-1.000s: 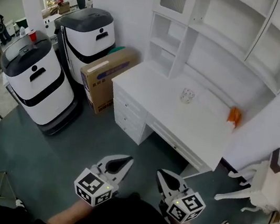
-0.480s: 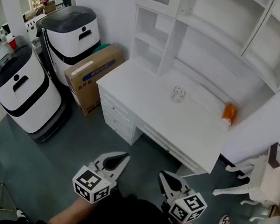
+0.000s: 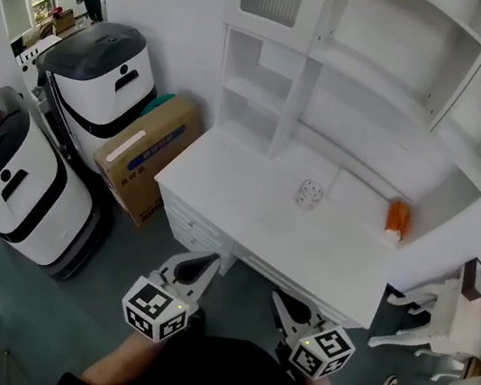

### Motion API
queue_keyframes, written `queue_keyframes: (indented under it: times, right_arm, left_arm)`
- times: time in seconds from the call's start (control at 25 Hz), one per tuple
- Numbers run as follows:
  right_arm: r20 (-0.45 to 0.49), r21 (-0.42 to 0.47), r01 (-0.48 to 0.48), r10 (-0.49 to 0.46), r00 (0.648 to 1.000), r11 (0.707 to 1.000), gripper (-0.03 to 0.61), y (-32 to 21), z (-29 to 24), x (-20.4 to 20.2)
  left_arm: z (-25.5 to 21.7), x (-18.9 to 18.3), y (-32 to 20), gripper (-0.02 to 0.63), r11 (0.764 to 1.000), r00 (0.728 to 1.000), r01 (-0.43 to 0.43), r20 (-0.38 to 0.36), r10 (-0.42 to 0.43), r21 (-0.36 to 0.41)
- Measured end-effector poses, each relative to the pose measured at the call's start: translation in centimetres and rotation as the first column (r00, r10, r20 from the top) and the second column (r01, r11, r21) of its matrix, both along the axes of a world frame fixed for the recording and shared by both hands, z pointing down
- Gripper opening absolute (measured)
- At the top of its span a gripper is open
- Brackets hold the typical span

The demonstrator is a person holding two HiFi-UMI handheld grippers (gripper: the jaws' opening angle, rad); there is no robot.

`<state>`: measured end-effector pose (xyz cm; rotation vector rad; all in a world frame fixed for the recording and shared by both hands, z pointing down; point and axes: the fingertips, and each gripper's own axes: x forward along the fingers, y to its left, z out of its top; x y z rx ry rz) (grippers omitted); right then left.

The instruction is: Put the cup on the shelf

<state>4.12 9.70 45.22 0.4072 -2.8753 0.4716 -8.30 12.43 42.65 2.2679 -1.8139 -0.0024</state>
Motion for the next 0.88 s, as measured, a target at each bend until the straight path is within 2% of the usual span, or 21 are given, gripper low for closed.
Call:
queue_keyframes:
  times: [0.24, 0.44, 0.88]
  right_arm:
    - [0.008, -0.020, -0.053, 0.053, 0.999, 0.998, 0.017, -3.0, -0.1, -6.2]
    - [0.016, -0.022, -0.097, 0.097, 0.995, 0.995, 0.017, -3.6, -0.1, -9.9]
    - [-0.063, -0.080, -0.217, 0.212, 0.975, 0.973, 0.017, -7.0, 2.7, -10.4]
  left_arm:
    - [-0.6, -5.4, -3.6, 0.011, 0.998, 0.997, -0.069, 0.021, 0.069, -0.005]
    - [0.2, -7.1, -4.7, 0.011, 0.985, 0.985, -0.169, 0.038, 0.170, -0.026]
    - [3.2, -6.5, -9.3, 0.011, 0.947, 0.950, -0.312, -0.041, 0.310, -0.072]
